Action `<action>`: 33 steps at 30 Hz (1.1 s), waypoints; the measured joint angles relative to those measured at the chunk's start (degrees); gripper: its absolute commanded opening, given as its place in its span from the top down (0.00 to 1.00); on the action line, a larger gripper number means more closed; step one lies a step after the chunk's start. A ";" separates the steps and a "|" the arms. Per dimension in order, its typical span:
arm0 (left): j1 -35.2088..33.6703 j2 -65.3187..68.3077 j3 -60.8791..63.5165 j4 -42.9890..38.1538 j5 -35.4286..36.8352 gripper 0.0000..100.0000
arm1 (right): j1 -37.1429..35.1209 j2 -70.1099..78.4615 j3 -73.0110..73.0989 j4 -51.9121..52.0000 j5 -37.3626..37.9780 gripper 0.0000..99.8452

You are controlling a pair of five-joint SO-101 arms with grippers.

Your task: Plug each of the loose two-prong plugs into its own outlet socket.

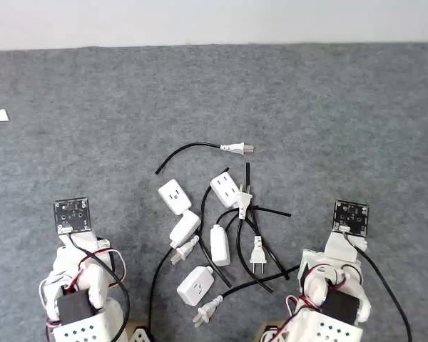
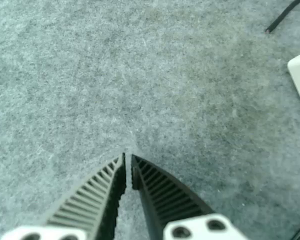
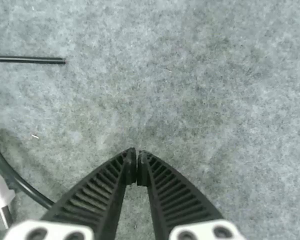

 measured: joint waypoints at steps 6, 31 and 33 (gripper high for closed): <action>0.00 0.00 0.00 0.00 0.00 0.98 | 0.00 0.00 0.00 0.00 0.00 0.99; 0.00 0.00 0.00 0.18 0.00 0.99 | -16.35 0.00 0.00 0.00 0.00 0.99; 0.00 0.00 0.00 0.35 0.00 0.99 | -18.20 0.00 0.00 0.00 0.00 0.99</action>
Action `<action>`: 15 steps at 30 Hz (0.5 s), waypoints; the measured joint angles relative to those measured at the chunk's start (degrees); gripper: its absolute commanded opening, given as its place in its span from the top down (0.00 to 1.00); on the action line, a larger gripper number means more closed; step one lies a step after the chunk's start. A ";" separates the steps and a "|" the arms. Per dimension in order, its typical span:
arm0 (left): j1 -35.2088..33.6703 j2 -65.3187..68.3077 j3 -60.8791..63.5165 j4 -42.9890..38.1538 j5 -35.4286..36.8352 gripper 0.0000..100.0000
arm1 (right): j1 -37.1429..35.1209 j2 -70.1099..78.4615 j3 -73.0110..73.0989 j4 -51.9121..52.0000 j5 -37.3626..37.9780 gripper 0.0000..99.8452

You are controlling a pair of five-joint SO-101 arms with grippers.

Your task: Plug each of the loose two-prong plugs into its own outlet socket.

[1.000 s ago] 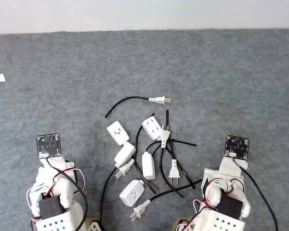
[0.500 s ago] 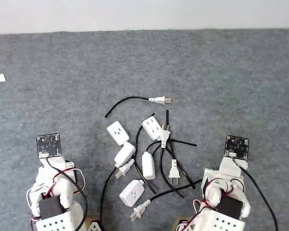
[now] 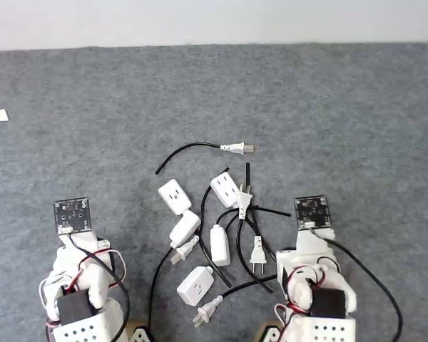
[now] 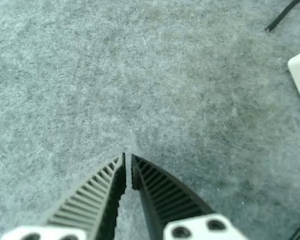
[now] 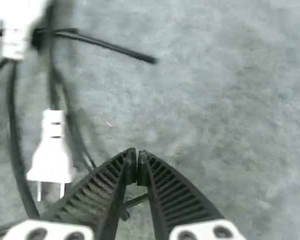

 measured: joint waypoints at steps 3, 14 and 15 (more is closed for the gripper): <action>0.00 0.00 0.00 0.09 0.00 0.99 | -0.53 0.00 0.00 0.00 0.00 0.99; 3.43 0.00 0.00 -2.64 0.00 0.98 | 5.63 0.00 0.00 -4.84 0.00 0.99; 3.78 0.00 0.00 -3.60 0.00 0.98 | 6.95 0.00 0.00 -4.92 0.00 0.99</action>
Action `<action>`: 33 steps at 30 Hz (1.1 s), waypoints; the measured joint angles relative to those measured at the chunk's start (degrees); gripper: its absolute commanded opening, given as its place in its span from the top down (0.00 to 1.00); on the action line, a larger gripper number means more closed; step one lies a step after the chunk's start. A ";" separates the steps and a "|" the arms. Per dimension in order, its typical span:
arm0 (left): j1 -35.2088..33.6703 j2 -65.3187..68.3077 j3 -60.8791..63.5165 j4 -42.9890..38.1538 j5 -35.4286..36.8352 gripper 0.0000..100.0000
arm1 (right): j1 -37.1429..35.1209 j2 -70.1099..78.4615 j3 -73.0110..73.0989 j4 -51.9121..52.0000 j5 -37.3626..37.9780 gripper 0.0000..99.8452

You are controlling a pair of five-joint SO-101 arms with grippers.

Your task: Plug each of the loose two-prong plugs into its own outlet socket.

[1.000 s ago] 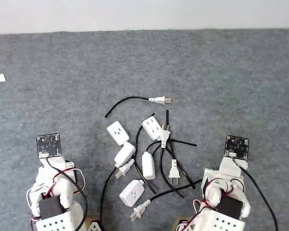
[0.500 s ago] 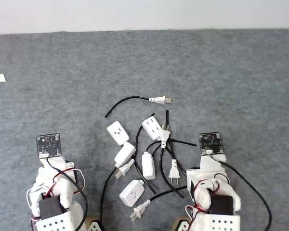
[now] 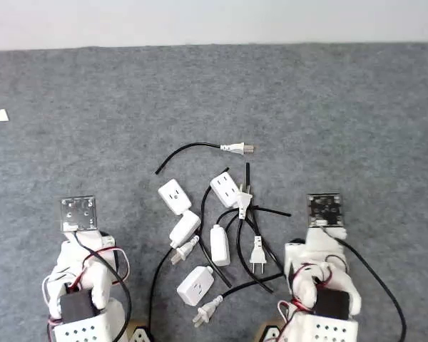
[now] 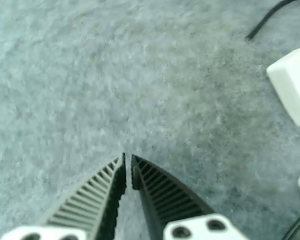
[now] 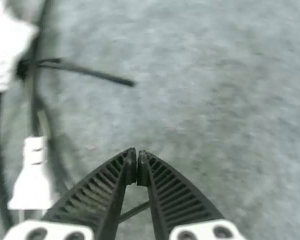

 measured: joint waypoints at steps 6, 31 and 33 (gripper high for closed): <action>7.65 0.00 0.00 -8.53 0.00 0.98 | 7.56 0.00 0.00 -0.26 0.00 0.99; 18.81 40.62 -29.27 -11.43 14.15 0.91 | 8.62 0.00 0.00 0.44 9.85 0.99; 24.44 45.27 -29.54 -11.52 14.15 0.91 | 8.62 0.00 0.00 0.44 9.85 0.99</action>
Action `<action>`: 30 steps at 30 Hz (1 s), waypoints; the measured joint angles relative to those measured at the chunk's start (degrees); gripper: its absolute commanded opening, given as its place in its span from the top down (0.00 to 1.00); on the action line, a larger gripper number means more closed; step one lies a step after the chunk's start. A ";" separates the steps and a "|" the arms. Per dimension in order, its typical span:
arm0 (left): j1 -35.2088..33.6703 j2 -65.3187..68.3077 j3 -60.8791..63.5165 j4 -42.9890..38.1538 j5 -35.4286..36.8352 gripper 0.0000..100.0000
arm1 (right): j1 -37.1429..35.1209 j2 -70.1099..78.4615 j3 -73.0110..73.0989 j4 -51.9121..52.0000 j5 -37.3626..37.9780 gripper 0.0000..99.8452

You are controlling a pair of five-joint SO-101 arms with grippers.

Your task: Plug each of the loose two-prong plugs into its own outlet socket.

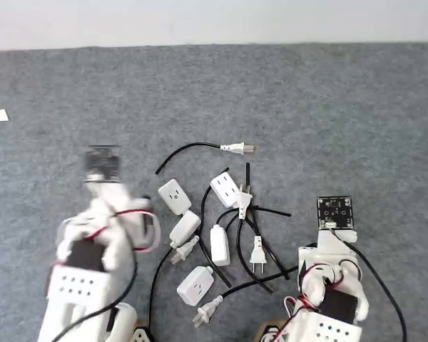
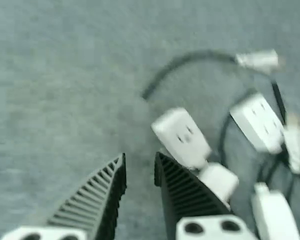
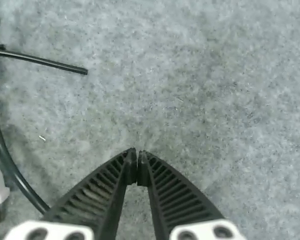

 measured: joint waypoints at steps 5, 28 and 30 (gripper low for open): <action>9.49 9.14 -0.35 -4.04 4.04 0.87 | 0.00 0.00 0.00 0.00 0.00 0.99; 20.48 29.54 -2.64 -14.95 7.21 0.84 | 0.00 0.00 0.00 0.00 0.35 0.99; 18.73 29.63 -2.64 -15.03 7.21 0.84 | 0.00 0.00 0.00 0.00 0.35 0.99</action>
